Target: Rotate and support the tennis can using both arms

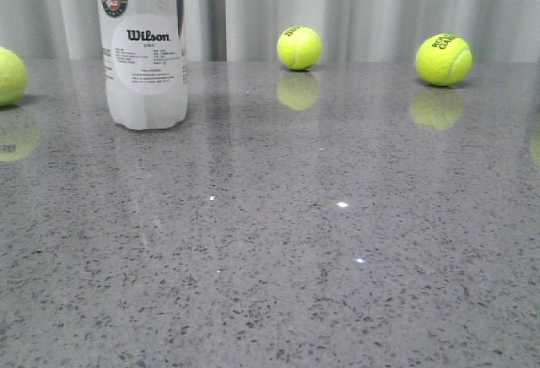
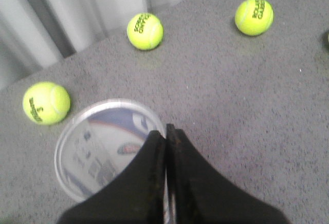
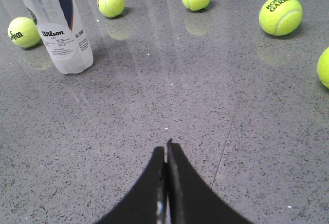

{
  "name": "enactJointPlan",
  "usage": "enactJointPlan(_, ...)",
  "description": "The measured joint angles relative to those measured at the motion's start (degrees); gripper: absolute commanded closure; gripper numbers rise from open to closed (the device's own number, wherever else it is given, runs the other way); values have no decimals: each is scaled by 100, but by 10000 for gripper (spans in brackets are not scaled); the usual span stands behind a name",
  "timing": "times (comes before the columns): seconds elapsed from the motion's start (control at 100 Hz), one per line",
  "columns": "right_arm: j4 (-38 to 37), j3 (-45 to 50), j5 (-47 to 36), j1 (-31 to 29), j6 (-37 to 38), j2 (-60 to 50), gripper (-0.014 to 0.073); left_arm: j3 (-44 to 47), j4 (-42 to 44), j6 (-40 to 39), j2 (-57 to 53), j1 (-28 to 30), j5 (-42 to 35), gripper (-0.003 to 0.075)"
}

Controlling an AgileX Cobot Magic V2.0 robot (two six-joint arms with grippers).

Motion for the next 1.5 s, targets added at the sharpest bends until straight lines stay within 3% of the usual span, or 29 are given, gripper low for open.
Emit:
enactJointPlan(0.52,0,0,0,0,0,0,659,3201,-99,0,-2433,0,-1995,741)
enactJointPlan(0.77,0,0,0,0,0,0,659,4324,-112,0,-3502,0,-2229,741)
enactJointPlan(1.0,0,0,0,0,0,0,659,5066,-56,0,-4187,0,-1910,741)
enactJointPlan(1.5,0,0,0,0,0,0,659,7294,-56,0,-5697,13,-4035,741)
